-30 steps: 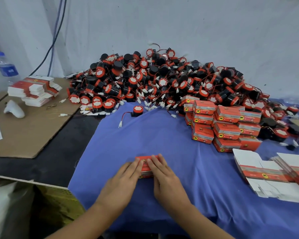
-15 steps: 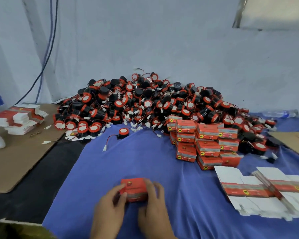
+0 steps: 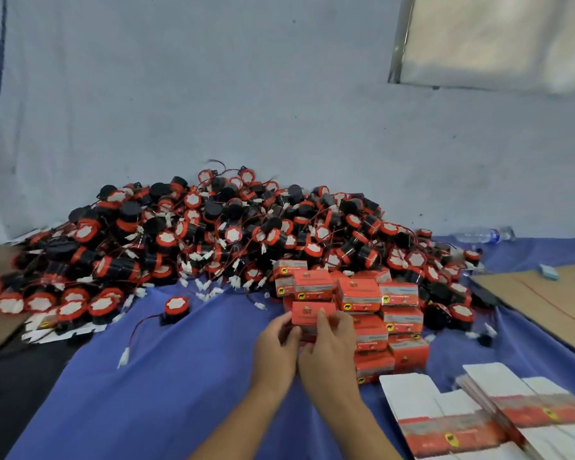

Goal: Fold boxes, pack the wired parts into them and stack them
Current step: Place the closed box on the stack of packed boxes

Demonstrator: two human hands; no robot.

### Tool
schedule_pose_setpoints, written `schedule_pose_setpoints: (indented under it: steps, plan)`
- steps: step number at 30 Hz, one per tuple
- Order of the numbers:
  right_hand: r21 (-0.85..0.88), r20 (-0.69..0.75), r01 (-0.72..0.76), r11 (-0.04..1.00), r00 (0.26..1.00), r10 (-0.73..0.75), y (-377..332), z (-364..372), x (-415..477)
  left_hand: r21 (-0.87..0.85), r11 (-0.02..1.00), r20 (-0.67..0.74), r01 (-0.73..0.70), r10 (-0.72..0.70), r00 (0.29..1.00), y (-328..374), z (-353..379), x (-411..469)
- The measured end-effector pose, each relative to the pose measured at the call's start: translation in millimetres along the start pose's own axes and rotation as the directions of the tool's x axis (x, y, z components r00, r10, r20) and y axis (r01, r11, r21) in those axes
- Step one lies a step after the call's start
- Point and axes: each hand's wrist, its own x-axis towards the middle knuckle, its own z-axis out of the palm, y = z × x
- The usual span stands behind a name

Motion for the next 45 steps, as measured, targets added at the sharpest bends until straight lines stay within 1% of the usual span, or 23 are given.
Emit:
schedule_pose_setpoints:
  steps: [2, 4, 6, 8, 9, 11, 12, 14, 15, 16, 17, 19, 21, 22, 24, 26, 27, 31, 34, 37, 39, 41, 45]
  plan:
    - [-0.206, 0.042, 0.104, 0.973, 0.994, -0.098, 9.4, 10.2, 12.3, 0.088, 0.996, 0.11, 0.005, -0.015, 0.994, -14.7, 7.1, 17.2]
    - [-0.327, 0.203, 0.113, 0.938, 0.978, -0.047, 18.5, 23.3, 15.6, 0.17, 0.985, 0.169, -0.026, -0.003, 0.986, -33.6, 11.1, 26.8]
    - [-0.342, 0.246, 0.065, 0.937, 0.969, 0.023, 28.3, 31.4, 16.0, 0.155, 0.988, 0.172, -0.021, -0.006, 0.985, -41.6, 15.5, 26.6]
    - [-0.319, 0.228, 0.056, 0.946, 0.973, 0.02, 31.5, 35.0, 14.0, 0.13, 0.989, 0.207, -0.064, 0.036, 0.978, -37.0, 16.2, 22.8]
    - [-0.305, 0.229, 0.058, 0.951, 0.973, 0.014, 30.2, 32.7, 11.2, 0.081, 0.996, 0.208, -0.042, 0.024, 0.978, -31.1, 13.7, 19.1]
    - [-0.234, 0.23, 0.064, 0.97, 0.973, -0.009, 28.5, 25.6, 4.5, -0.081, 0.997, 0.123, -0.006, 0.015, 0.992, -23.0, 11.9, 6.1]
    - [-0.161, 0.206, 0.062, 0.985, 0.978, -0.028, 28.2, 21.0, -0.7, -0.067, 0.997, 0.038, -0.034, 0.037, 0.999, -23.1, 12.2, -0.6]
    - [-0.013, 0.133, 0.045, 0.999, 0.99, -0.043, 30.0, 2.2, -13.5, 0.098, 0.985, -0.181, -0.138, 0.154, 0.971, -20.4, 20.8, -21.4]
    - [0.045, 0.079, 0.036, 0.998, 0.996, -0.04, 35.4, -9.7, -20.5, 0.145, 0.967, -0.231, -0.208, 0.237, 0.944, -14.1, 29.7, -33.8]
    - [0.088, 0.009, 0.027, 0.996, 1.0, -0.027, 43.3, -21.8, -28.2, 0.163, 0.946, -0.233, -0.281, 0.314, 0.92, -6.7, 41.1, -44.7]
    - [0.102, -0.06, 0.02, 0.995, 0.998, -0.014, 53.2, -34.6, -35.7, 0.136, 0.938, -0.217, -0.319, 0.343, 0.914, 3.2, 54.9, -55.0]
    - [0.048, -0.135, -0.024, 0.999, 0.99, 0.03, 77.7, -60.1, -48.6, 0.04, 0.956, -0.131, -0.291, 0.294, 0.947, 23.7, 80.7, -74.9]
    - [-0.043, -0.11, -0.097, 0.994, 0.99, 0.092, 106.4, -86.1, -55.2, 0.029, 0.969, -0.021, -0.243, 0.244, 0.97, 37.5, 108.7, -93.5]
    - [-0.11, -0.062, -0.123, 0.986, 0.991, 0.117, 122.3, -95.8, -56.2, 0.057, 0.978, 0.04, -0.203, 0.201, 0.979, 37.2, 123.1, -102.8]
    - [-0.292, 0.112, -0.118, 0.949, 0.981, 0.157, 149.3, -105.0, -60.0, 0.175, 0.984, 0.144, -0.047, 0.022, 0.989, 27.1, 145.5, -118.7]
    - [-0.421, 0.267, -0.061, 0.905, 0.945, 0.187, 166.5, -103.3, -67.4, 0.303, 0.943, 0.168, 0.134, -0.191, 0.967, 15.1, 154.0, -129.2]
    - [-0.434, 0.282, -0.044, 0.9, 0.942, 0.182, 172.7, -101.7, -70.7, 0.314, 0.932, 0.158, 0.182, -0.241, 0.958, 10.4, 155.3, -132.5]
    - [-0.419, 0.273, -0.015, 0.908, 0.951, 0.142, 185.7, -106.2, -69.6, 0.098, 0.95, 0.058, 0.297, -0.303, 0.951, 7.5, 156.6, -136.1]
    - [-0.376, 0.248, -0.052, 0.925, 0.956, 0.154, 186.1, -108.9, -66.7, -0.074, 0.947, 0.024, 0.313, -0.312, 0.95, 7.5, 149.2, -135.6]
    - [-0.223, 0.221, -0.109, 0.969, 0.962, 0.159, 174.2, -113.6, -64.2, -0.281, 0.906, 0.044, 0.316, -0.317, 0.948, 13.3, 137.9, -135.9]
    - [-0.105, 0.157, -0.121, 0.987, 0.978, 0.137, 160.1, -116.6, -64.4, -0.4, 0.865, 0.058, 0.301, -0.304, 0.951, 16.8, 127.8, -137.0]
    - [0.023, 0.074, -0.095, 0.995, 0.993, 0.093, 137.5, -116.1, -68.3, -0.467, 0.842, 0.064, 0.271, -0.273, 0.96, 19.2, 111.3, -139.6]
    - [0.18, 0.016, -0.052, 0.982, 0.999, 0.05, 81.7, -99.8, -81.3, -0.531, 0.827, 0.033, 0.186, -0.199, 0.979, 23.2, 57.4, -145.9]
